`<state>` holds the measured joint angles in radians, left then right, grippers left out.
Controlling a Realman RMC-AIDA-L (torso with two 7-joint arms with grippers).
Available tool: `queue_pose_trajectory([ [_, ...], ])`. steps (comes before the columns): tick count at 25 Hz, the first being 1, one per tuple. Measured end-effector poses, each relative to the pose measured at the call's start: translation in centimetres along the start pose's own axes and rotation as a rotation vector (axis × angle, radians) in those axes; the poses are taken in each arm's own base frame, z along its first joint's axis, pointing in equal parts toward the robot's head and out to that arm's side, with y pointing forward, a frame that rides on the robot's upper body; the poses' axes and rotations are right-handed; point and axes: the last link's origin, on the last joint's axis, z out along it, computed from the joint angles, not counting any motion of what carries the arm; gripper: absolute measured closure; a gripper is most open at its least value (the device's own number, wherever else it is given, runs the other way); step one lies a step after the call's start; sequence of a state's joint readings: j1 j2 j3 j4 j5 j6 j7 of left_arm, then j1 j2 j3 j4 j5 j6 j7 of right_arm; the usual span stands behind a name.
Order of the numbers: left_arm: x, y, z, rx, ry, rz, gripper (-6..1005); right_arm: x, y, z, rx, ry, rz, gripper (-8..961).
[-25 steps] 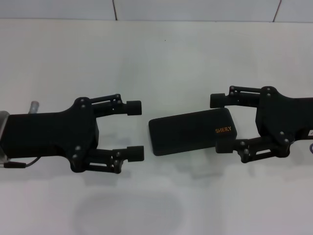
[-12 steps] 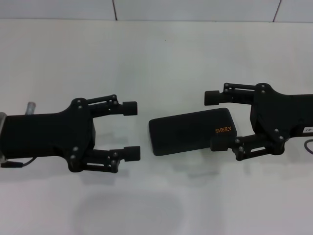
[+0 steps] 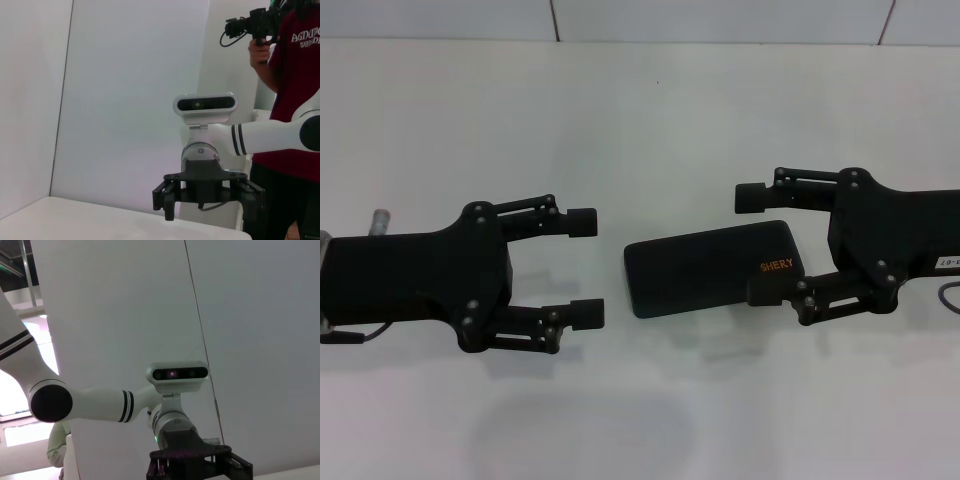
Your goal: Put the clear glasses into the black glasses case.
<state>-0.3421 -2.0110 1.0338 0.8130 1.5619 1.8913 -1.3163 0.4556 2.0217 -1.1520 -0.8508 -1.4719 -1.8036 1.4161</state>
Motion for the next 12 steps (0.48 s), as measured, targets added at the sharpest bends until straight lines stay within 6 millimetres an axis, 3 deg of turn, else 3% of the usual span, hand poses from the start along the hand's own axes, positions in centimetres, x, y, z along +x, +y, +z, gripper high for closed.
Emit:
queue_pose_trajectory([
  [12,-0.06,0.04,0.1,0.001,0.003,-0.002,143,0.09,0.07,-0.01,-0.003,-0.001,-0.006,65],
])
